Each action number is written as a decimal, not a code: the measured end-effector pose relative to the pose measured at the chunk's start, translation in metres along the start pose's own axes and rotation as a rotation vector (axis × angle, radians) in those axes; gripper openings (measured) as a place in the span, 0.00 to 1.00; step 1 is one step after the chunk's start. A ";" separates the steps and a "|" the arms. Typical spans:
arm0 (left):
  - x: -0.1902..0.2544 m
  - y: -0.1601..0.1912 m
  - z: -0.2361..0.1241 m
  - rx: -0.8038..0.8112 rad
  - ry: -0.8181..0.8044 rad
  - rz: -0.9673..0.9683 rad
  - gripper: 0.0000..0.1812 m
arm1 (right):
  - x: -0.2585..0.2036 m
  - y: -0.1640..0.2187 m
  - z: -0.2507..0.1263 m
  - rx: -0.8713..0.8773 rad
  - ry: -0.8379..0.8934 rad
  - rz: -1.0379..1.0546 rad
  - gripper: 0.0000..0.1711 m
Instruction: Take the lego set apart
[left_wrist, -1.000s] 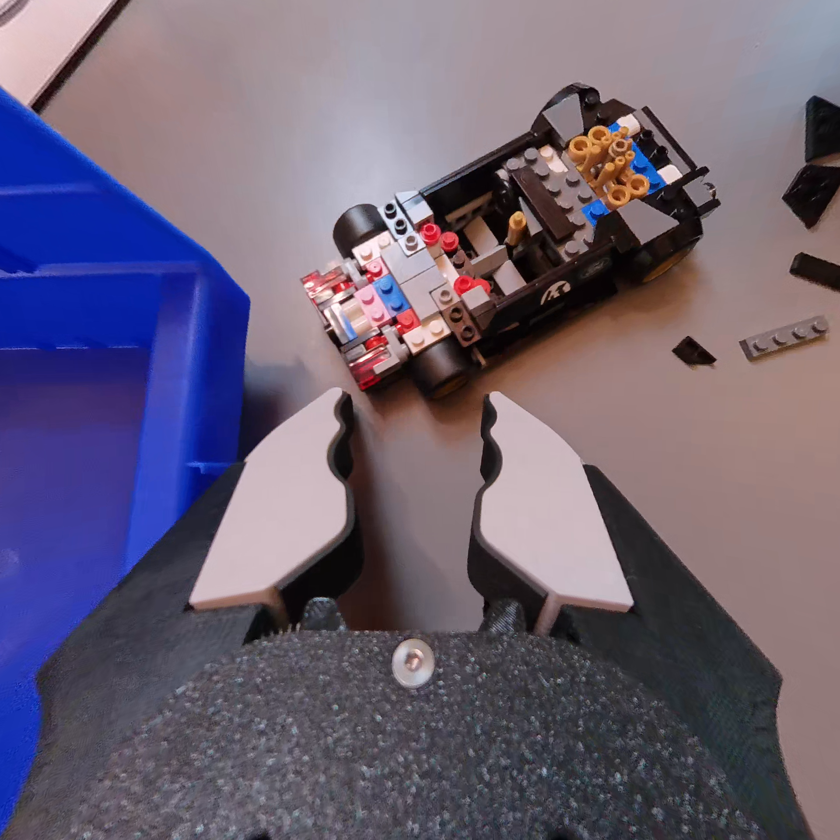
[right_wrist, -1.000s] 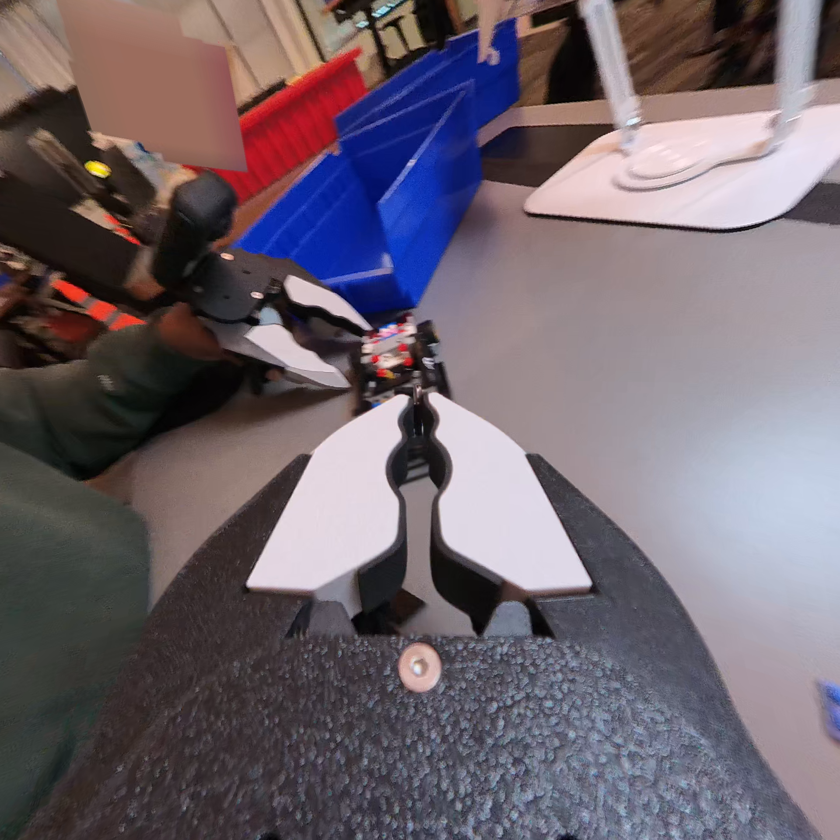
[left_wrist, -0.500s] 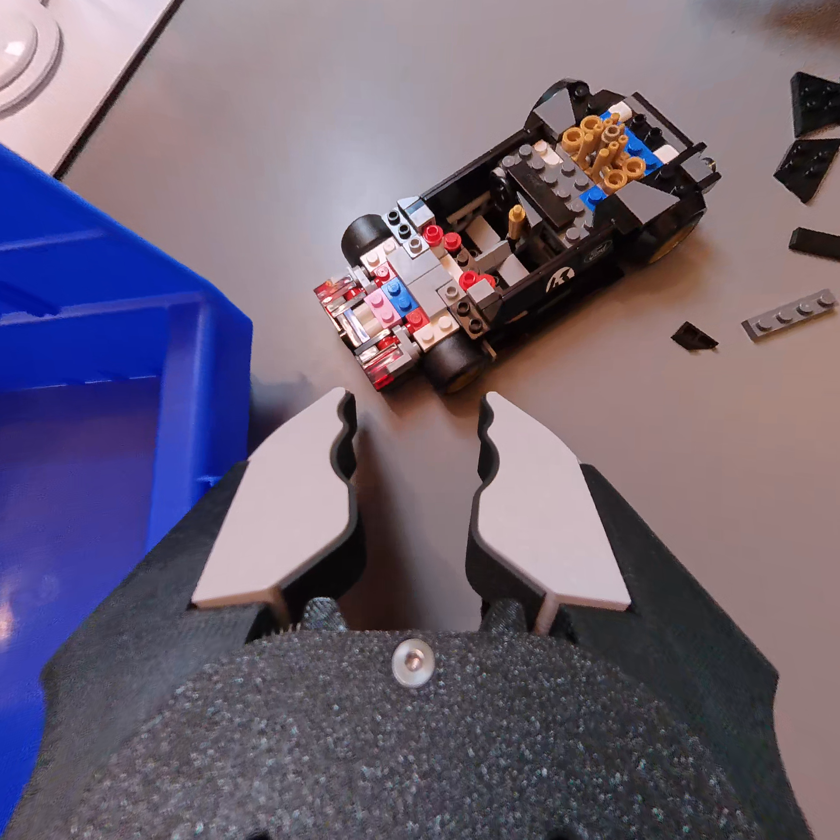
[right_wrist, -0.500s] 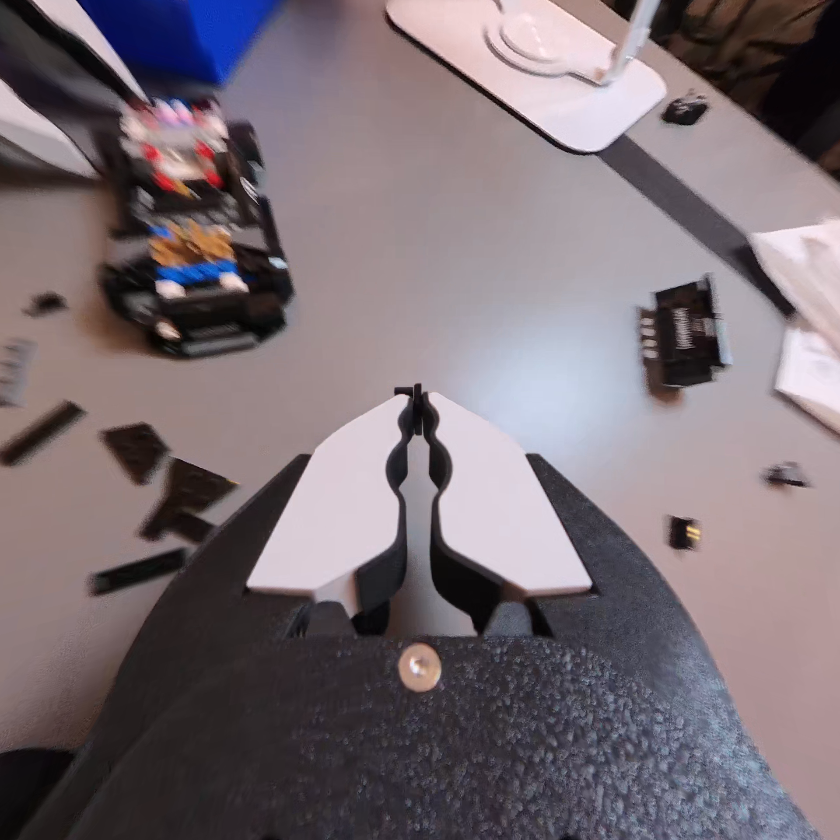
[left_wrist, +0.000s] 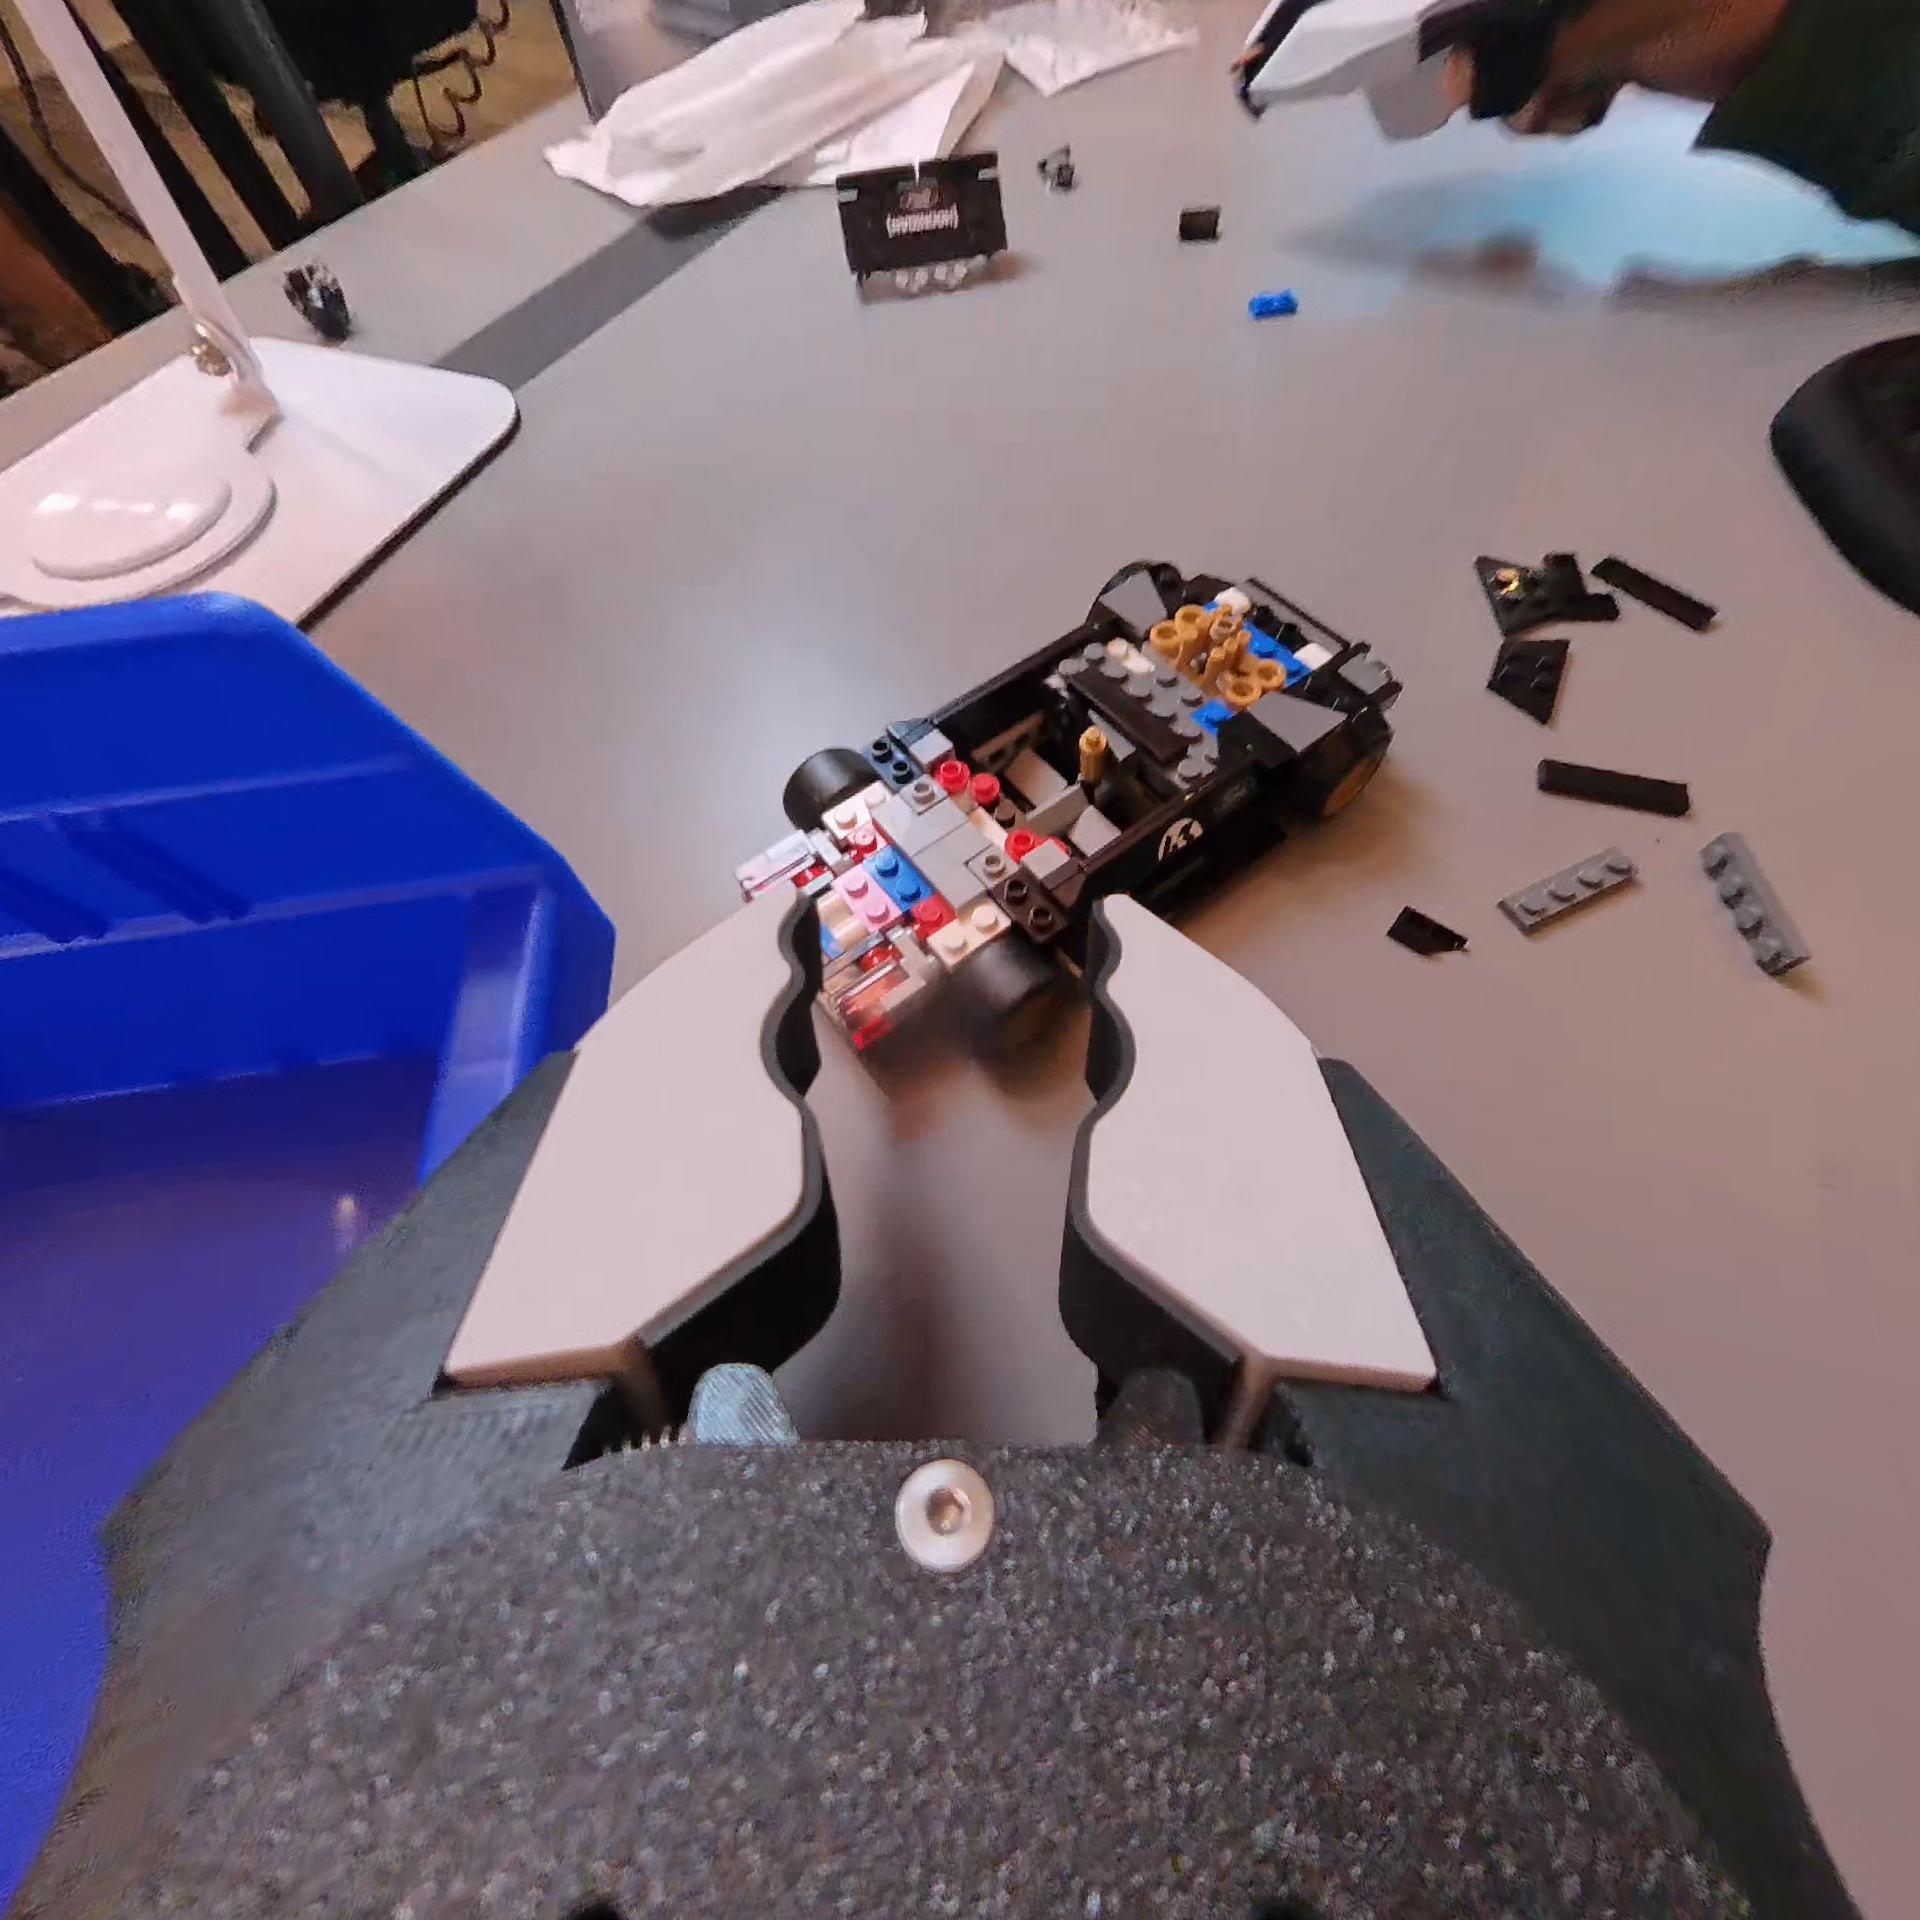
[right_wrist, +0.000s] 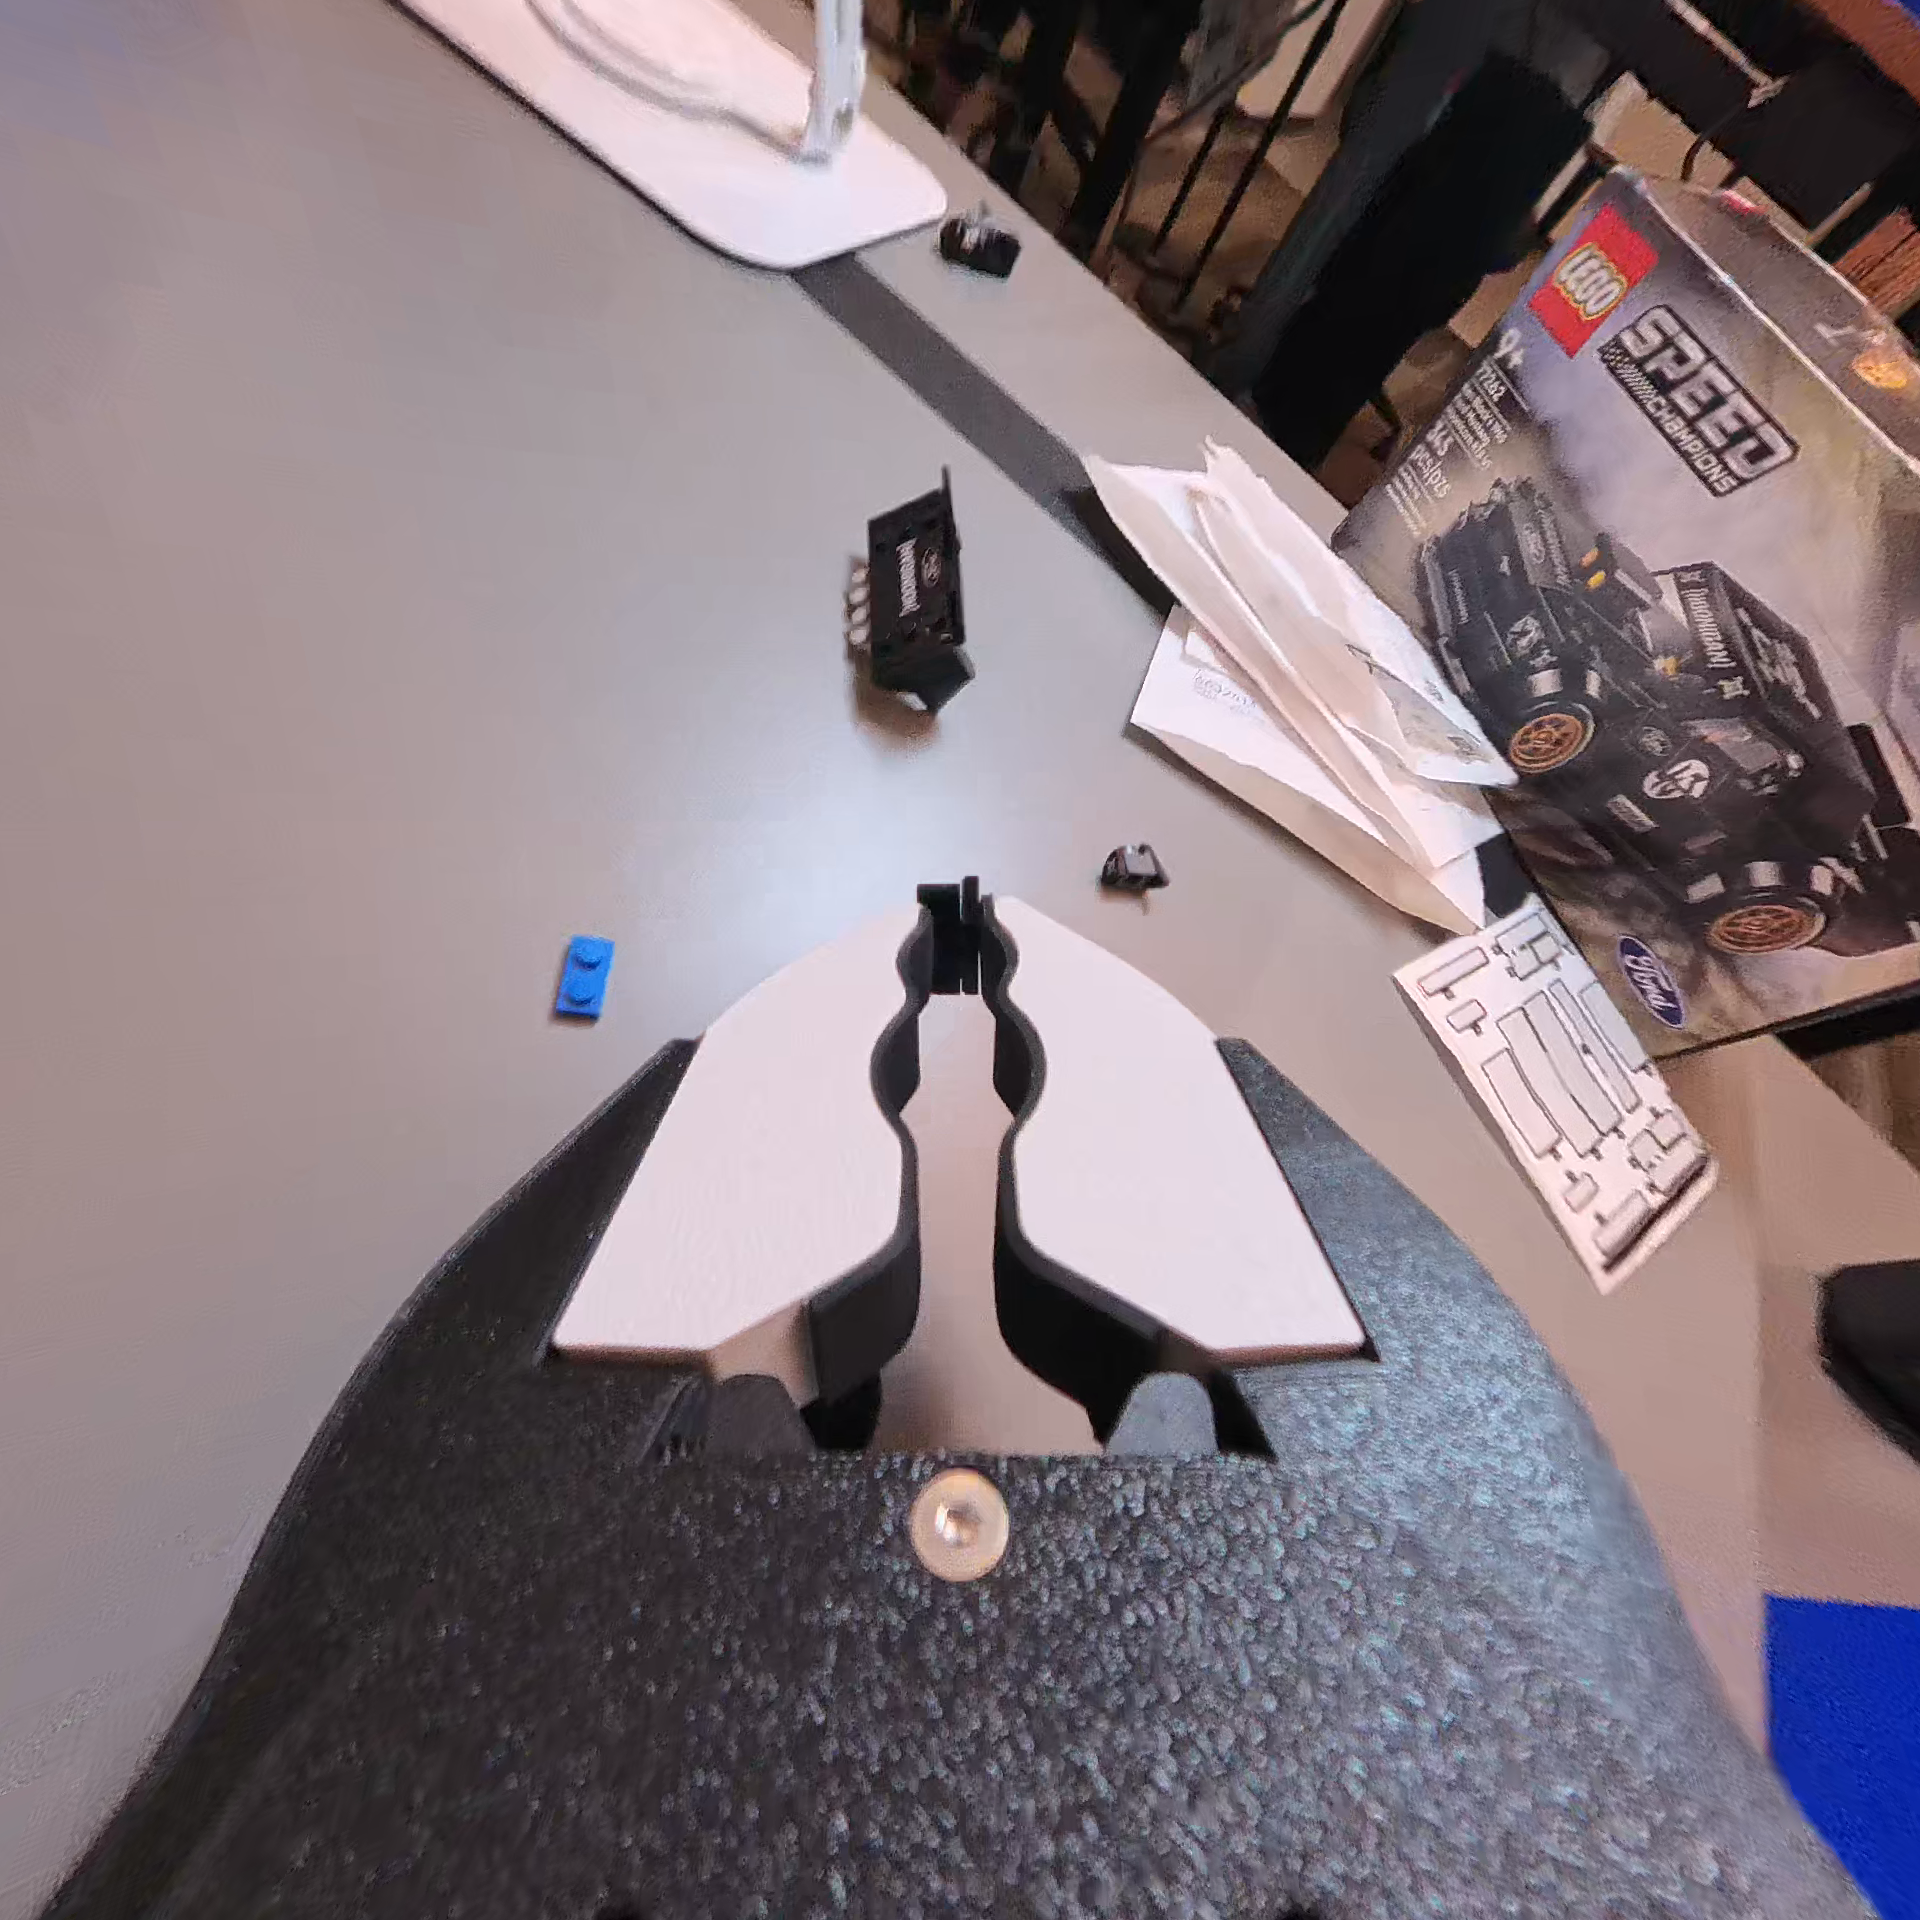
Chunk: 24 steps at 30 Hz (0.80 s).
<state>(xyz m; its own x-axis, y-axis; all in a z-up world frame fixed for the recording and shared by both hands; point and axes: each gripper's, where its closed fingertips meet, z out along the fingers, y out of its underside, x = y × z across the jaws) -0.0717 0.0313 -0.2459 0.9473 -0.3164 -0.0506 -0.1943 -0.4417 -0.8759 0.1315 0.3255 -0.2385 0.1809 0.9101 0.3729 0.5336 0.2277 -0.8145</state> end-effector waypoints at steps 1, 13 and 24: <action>0.001 -0.002 0.001 0.020 0.008 -0.001 0.27 | 0.003 0.001 0.002 0.016 -0.011 0.019 0.05; -0.003 -0.029 -0.011 0.259 0.031 -0.004 0.22 | 0.010 0.018 -0.003 0.052 -0.092 0.018 0.05; 0.002 -0.028 -0.007 0.246 0.066 0.007 0.19 | 0.023 0.026 -0.019 0.017 -0.108 0.088 0.11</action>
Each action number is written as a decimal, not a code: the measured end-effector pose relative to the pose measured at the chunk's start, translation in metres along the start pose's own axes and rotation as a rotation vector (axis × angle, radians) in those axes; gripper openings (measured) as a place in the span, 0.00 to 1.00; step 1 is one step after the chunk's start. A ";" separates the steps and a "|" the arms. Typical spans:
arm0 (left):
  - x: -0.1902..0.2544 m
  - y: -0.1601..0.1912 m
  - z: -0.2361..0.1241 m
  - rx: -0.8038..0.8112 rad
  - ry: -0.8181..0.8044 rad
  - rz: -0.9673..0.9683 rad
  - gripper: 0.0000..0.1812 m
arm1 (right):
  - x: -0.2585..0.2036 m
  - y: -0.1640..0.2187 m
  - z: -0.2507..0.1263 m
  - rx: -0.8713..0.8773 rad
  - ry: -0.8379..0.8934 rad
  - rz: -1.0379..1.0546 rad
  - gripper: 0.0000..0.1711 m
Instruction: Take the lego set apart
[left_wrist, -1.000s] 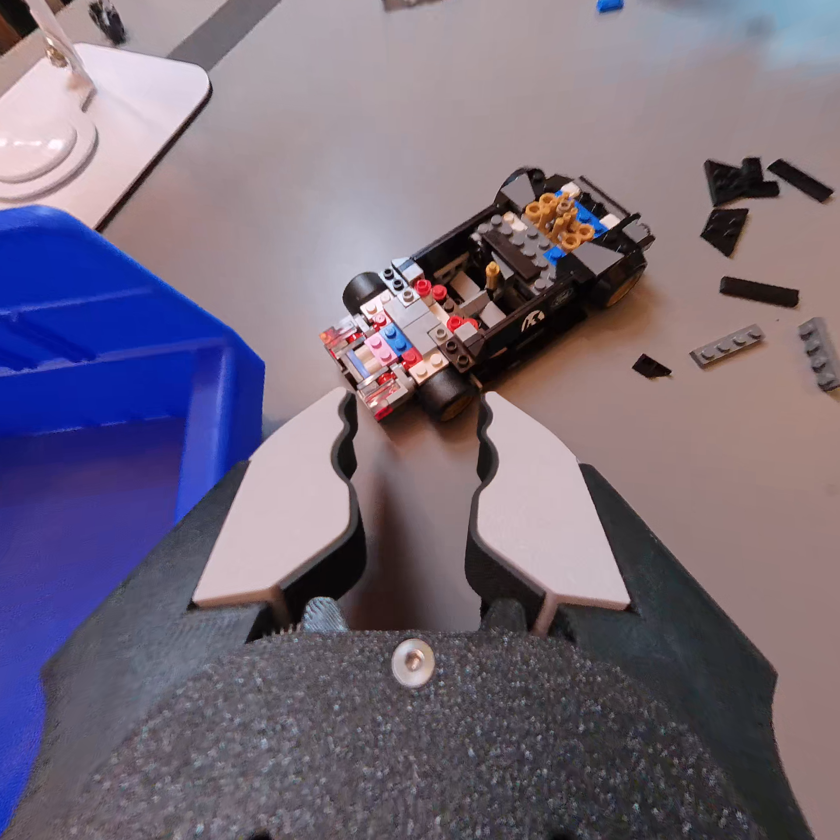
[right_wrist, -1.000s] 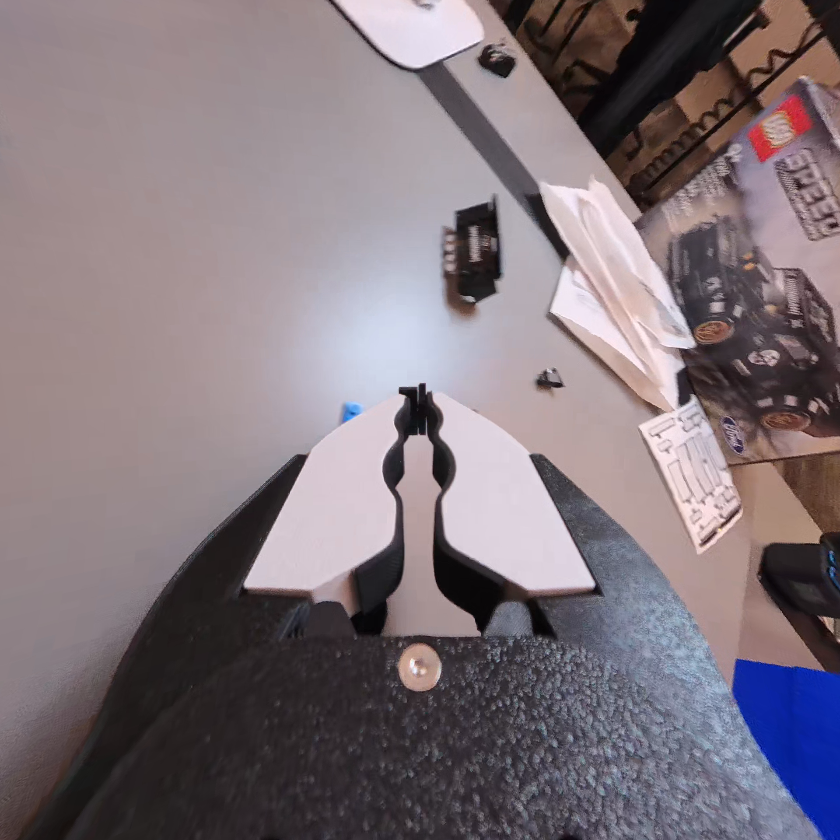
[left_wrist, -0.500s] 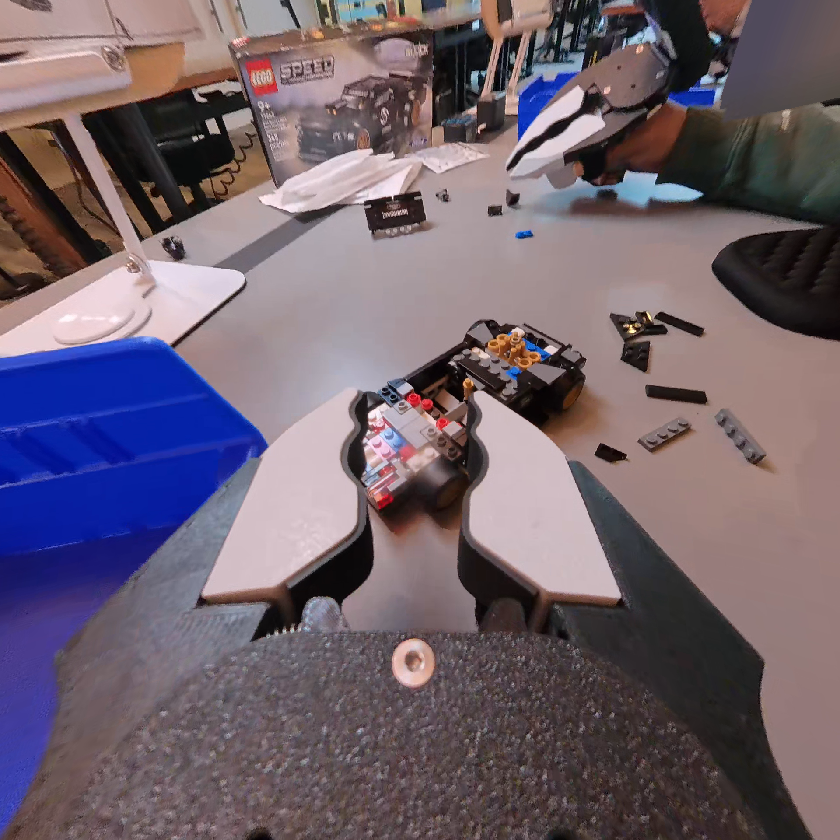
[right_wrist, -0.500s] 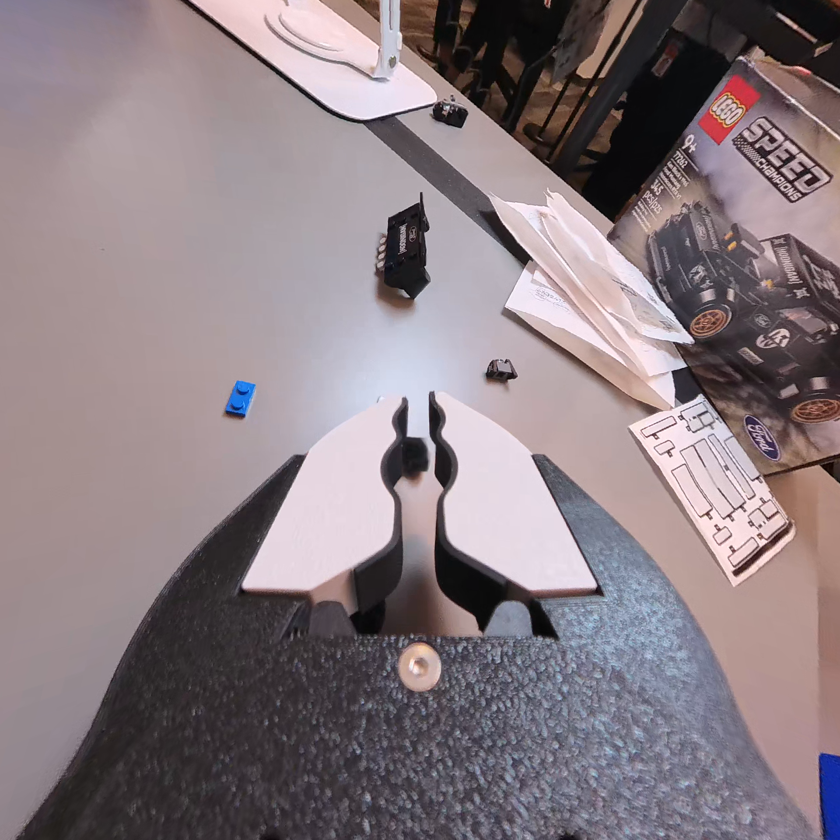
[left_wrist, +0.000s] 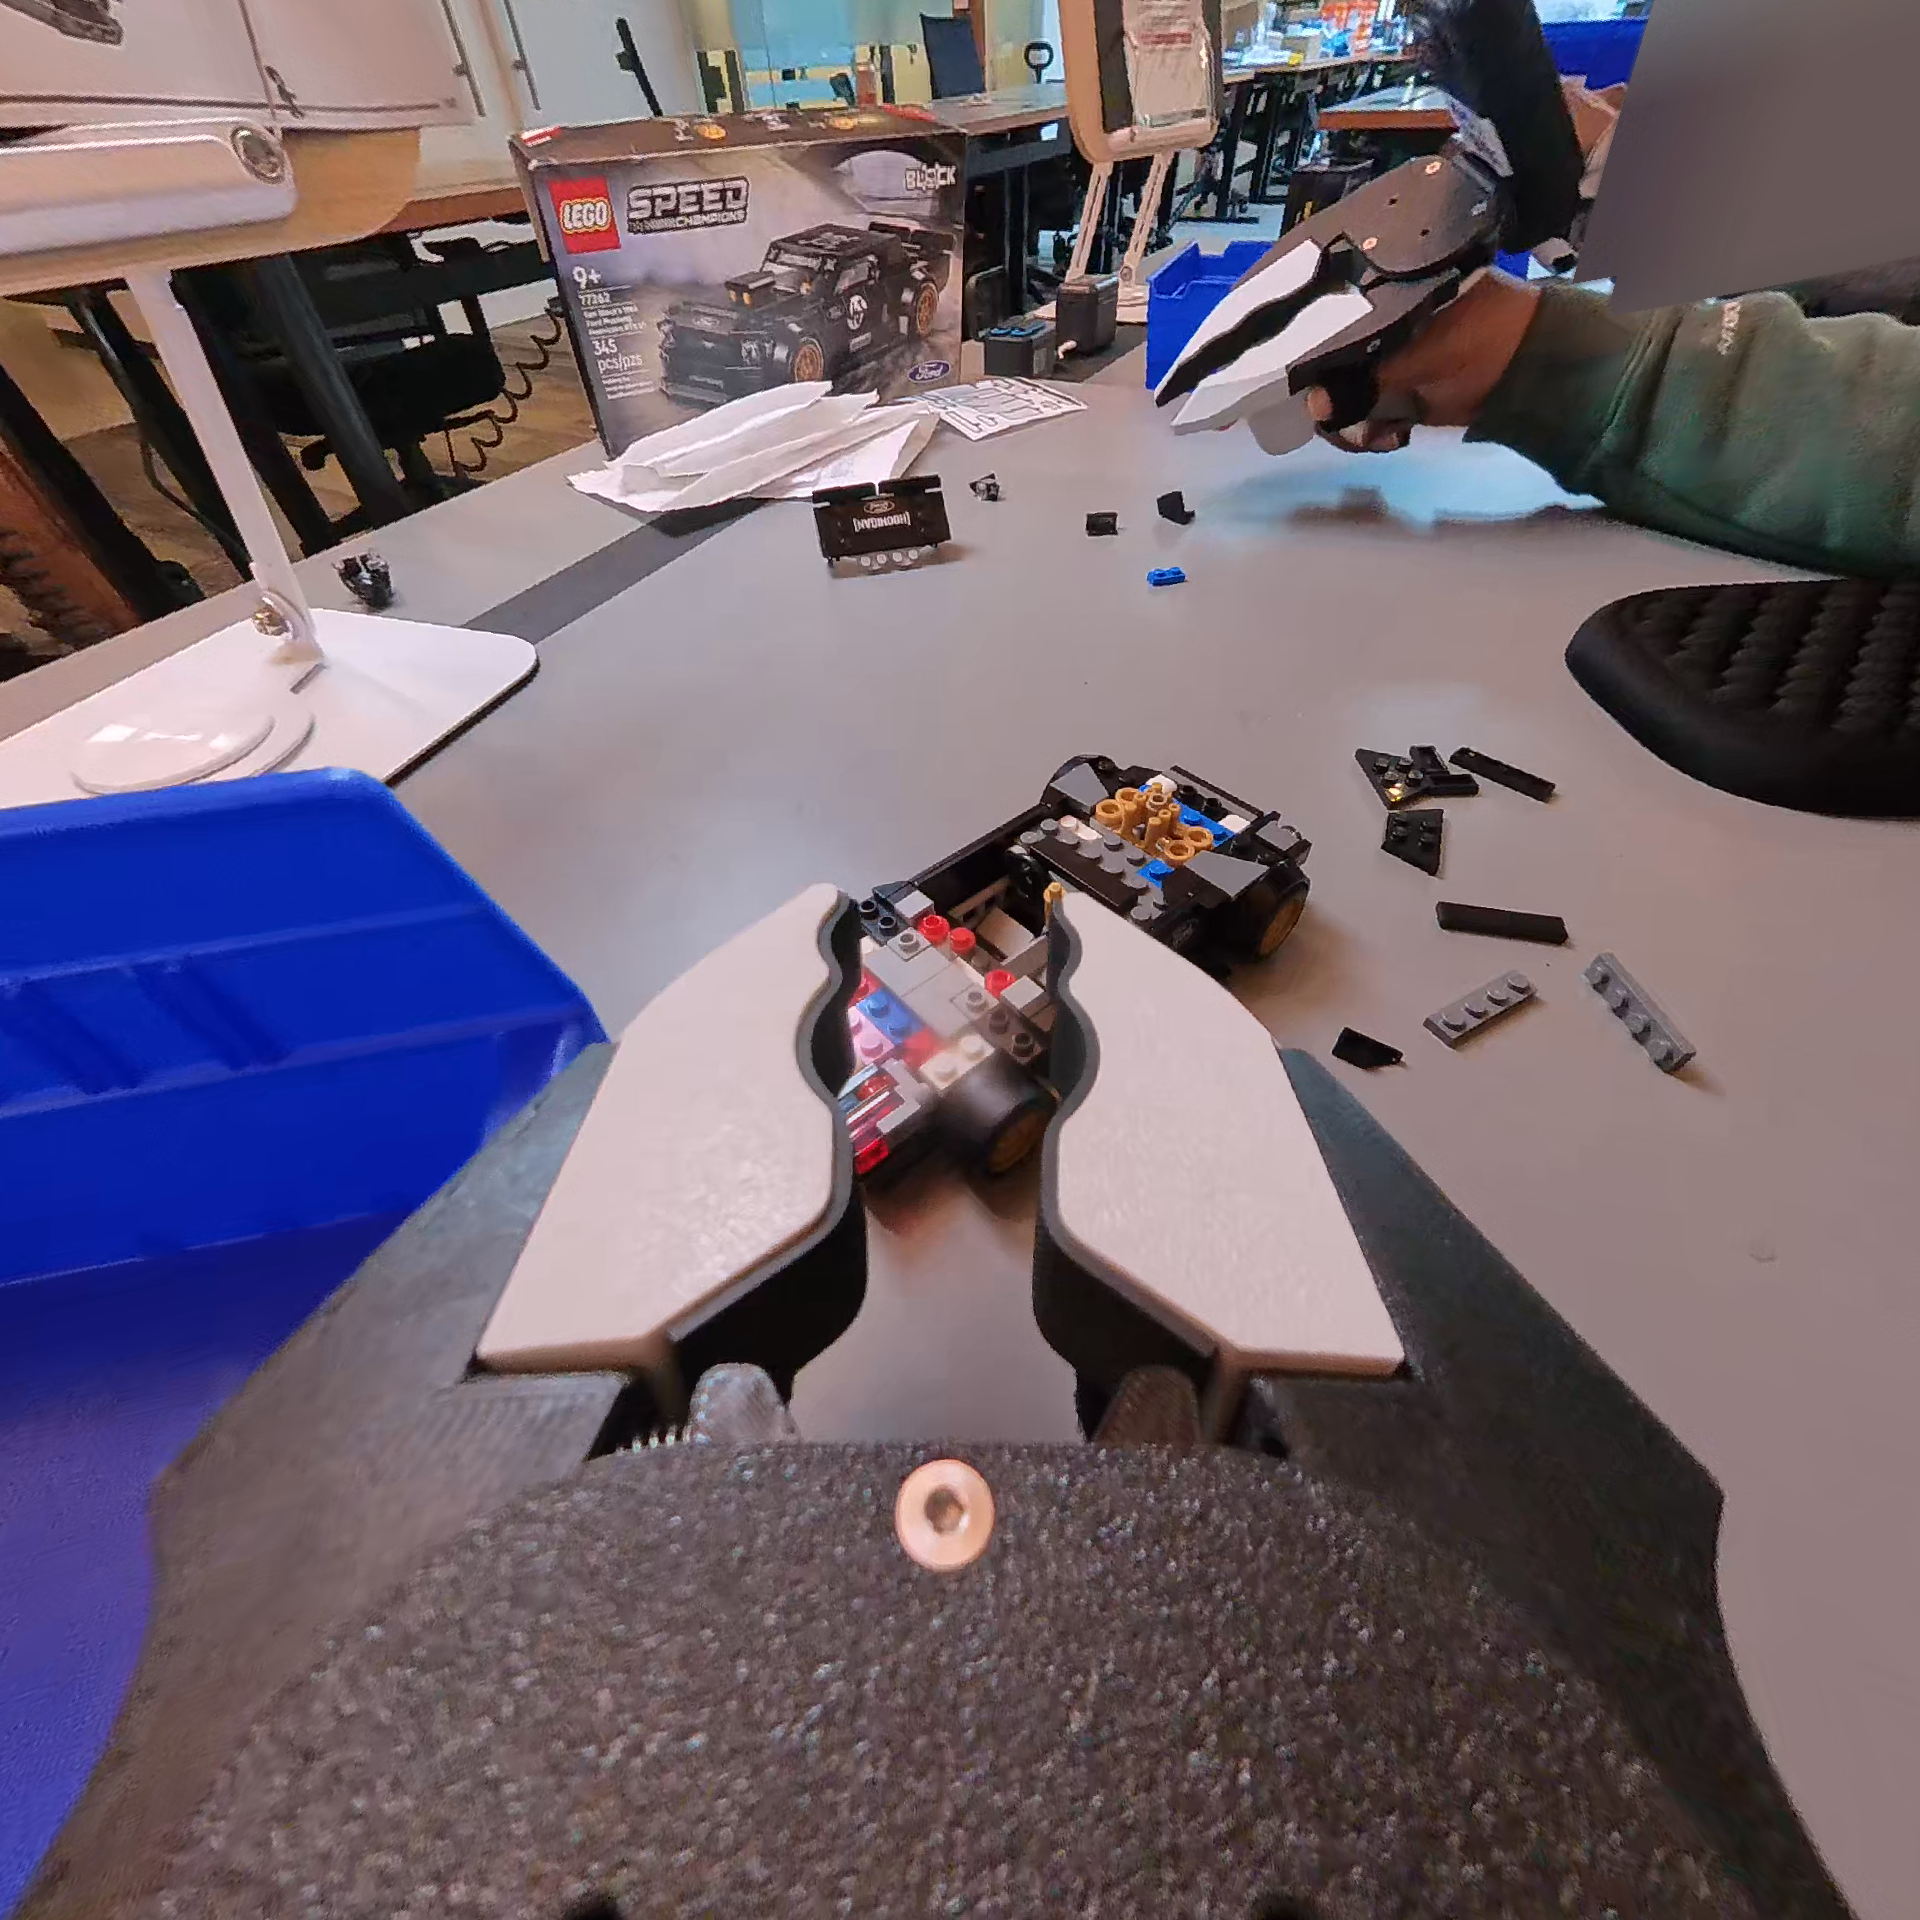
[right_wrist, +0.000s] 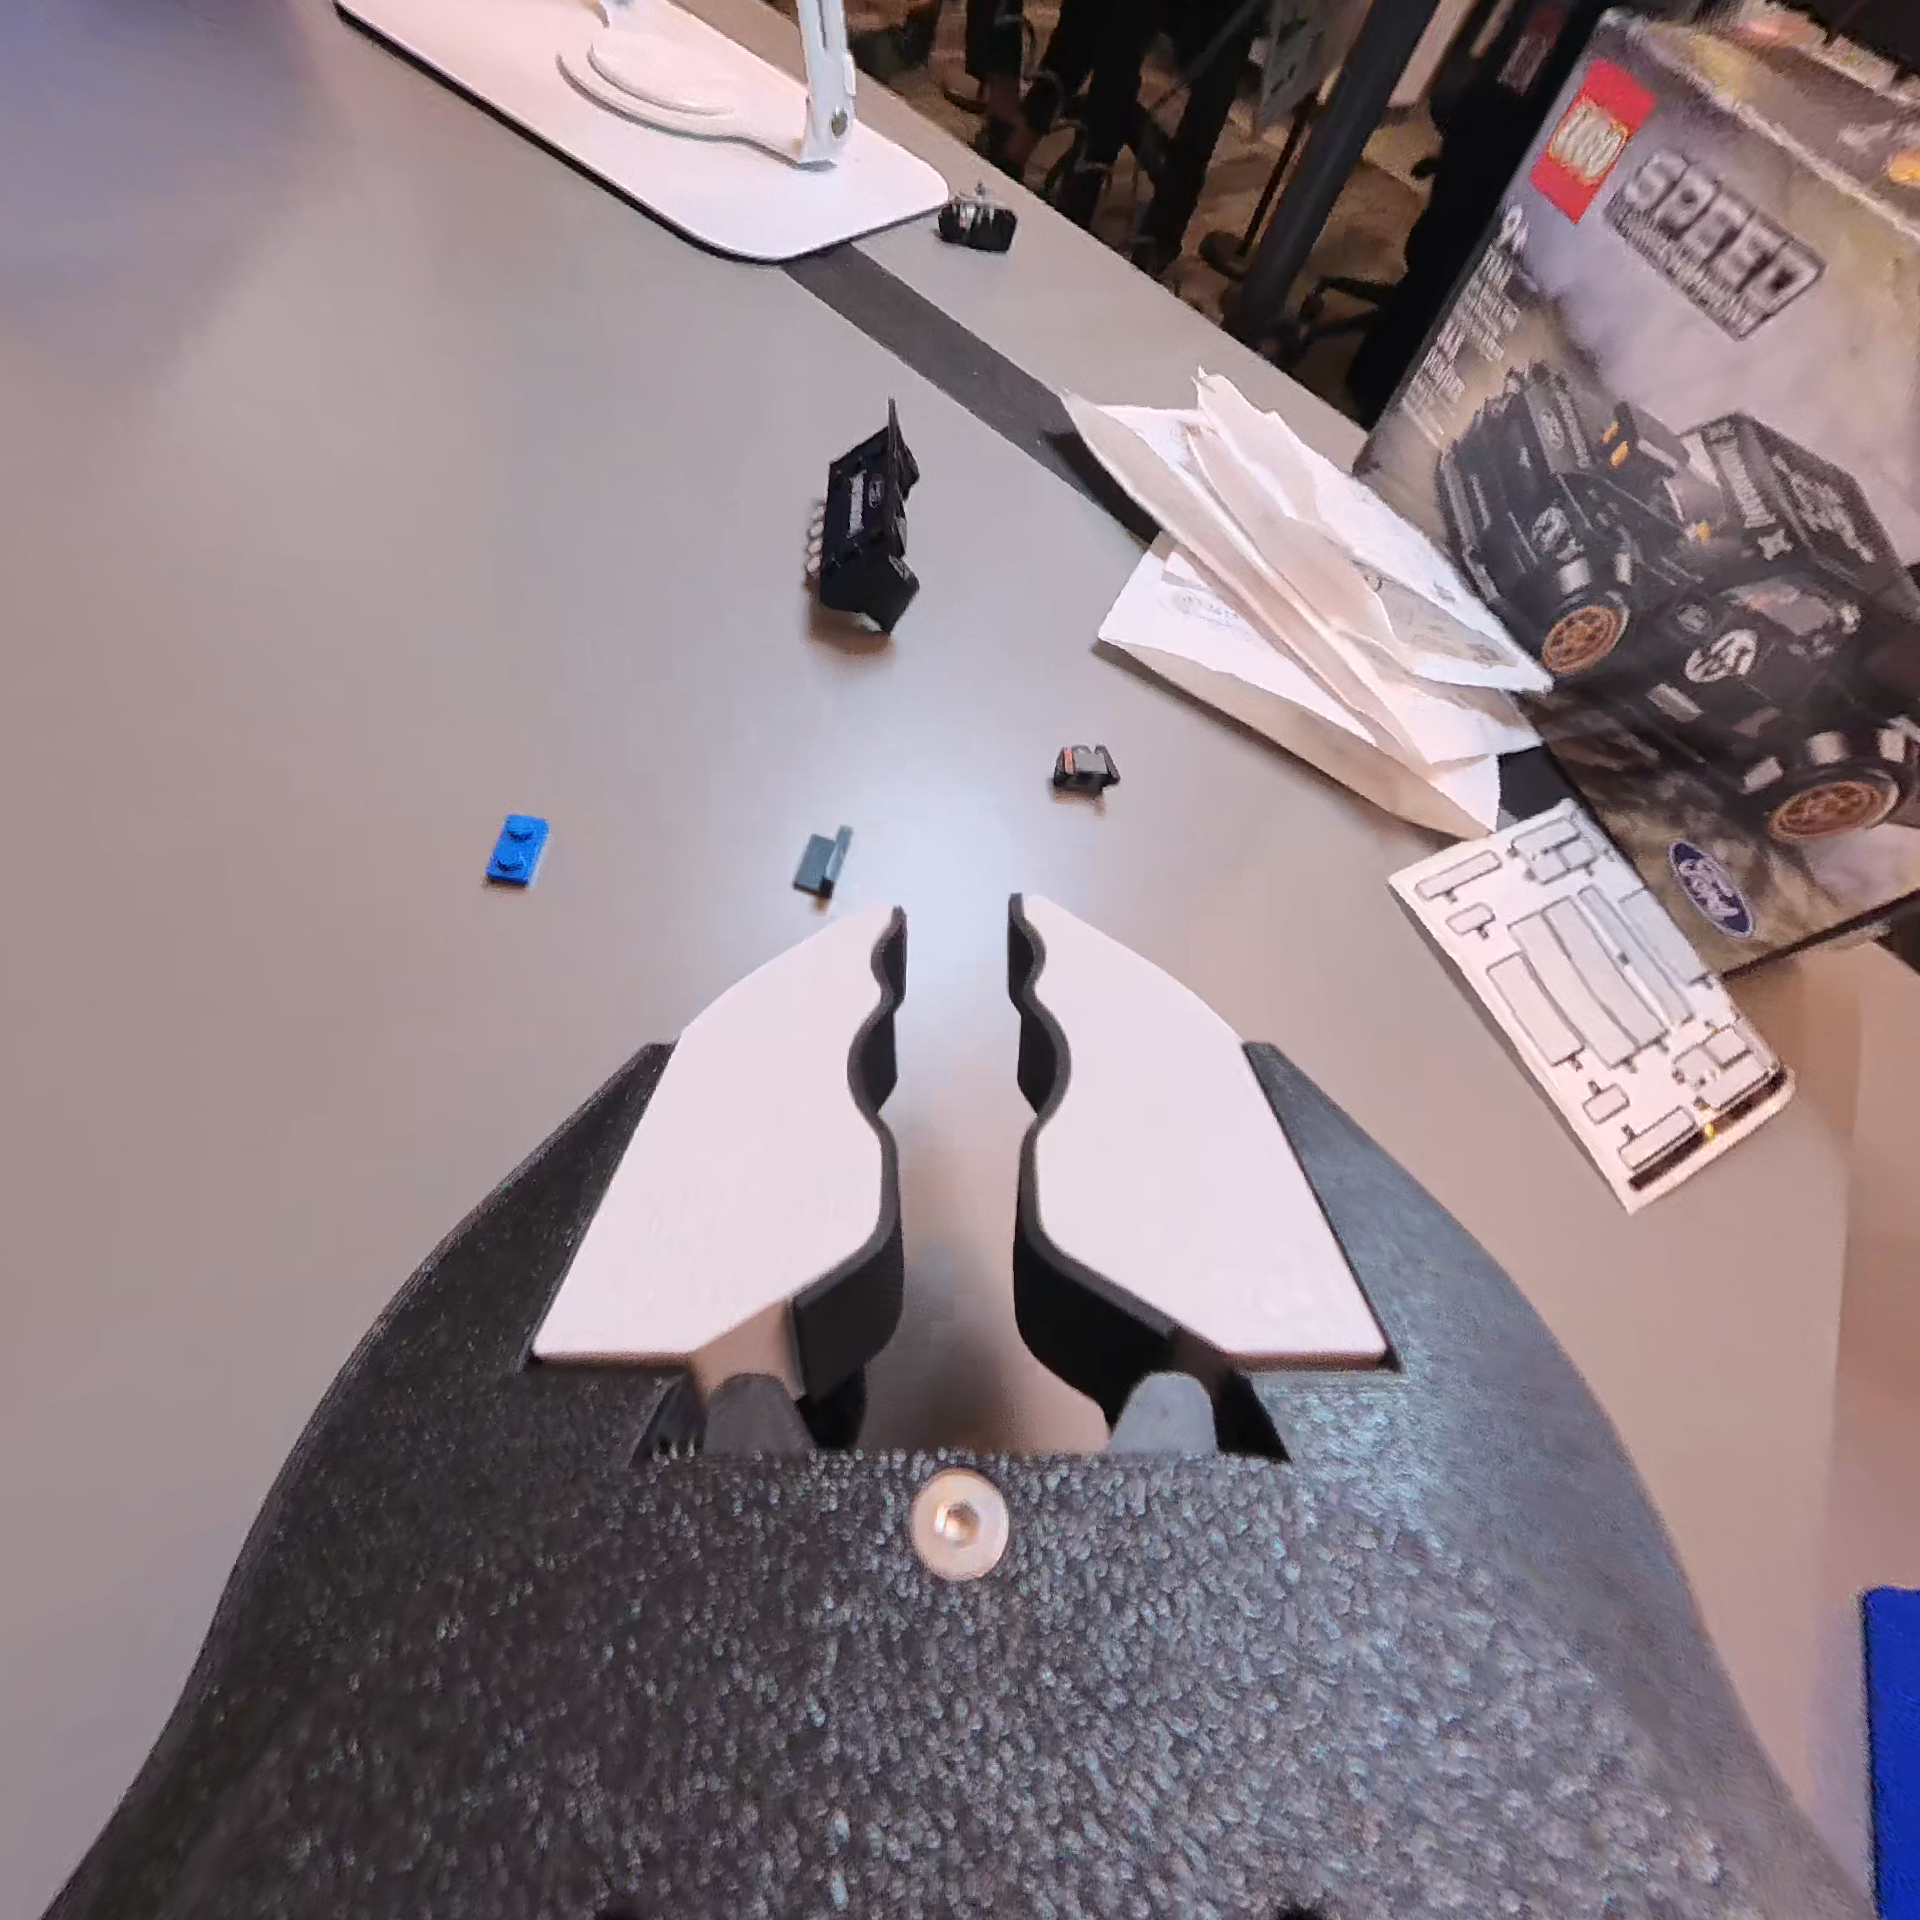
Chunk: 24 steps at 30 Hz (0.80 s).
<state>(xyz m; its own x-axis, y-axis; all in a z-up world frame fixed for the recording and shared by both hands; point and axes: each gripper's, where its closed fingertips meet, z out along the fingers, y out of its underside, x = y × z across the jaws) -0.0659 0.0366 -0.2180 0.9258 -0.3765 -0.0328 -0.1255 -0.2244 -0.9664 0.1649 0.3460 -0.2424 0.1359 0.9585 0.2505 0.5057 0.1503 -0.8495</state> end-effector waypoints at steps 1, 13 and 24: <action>0.001 0.000 0.000 -0.002 0.001 0.003 0.18 | -0.001 0.005 -0.001 -0.029 -0.022 0.006 0.11; 0.004 0.002 0.002 -0.019 0.004 0.015 0.17 | -0.020 0.026 0.023 -0.218 -0.084 -0.021 0.11; -0.002 0.004 0.001 -0.028 -0.018 0.000 0.16 | 0.046 0.013 0.081 -0.221 0.030 0.009 0.10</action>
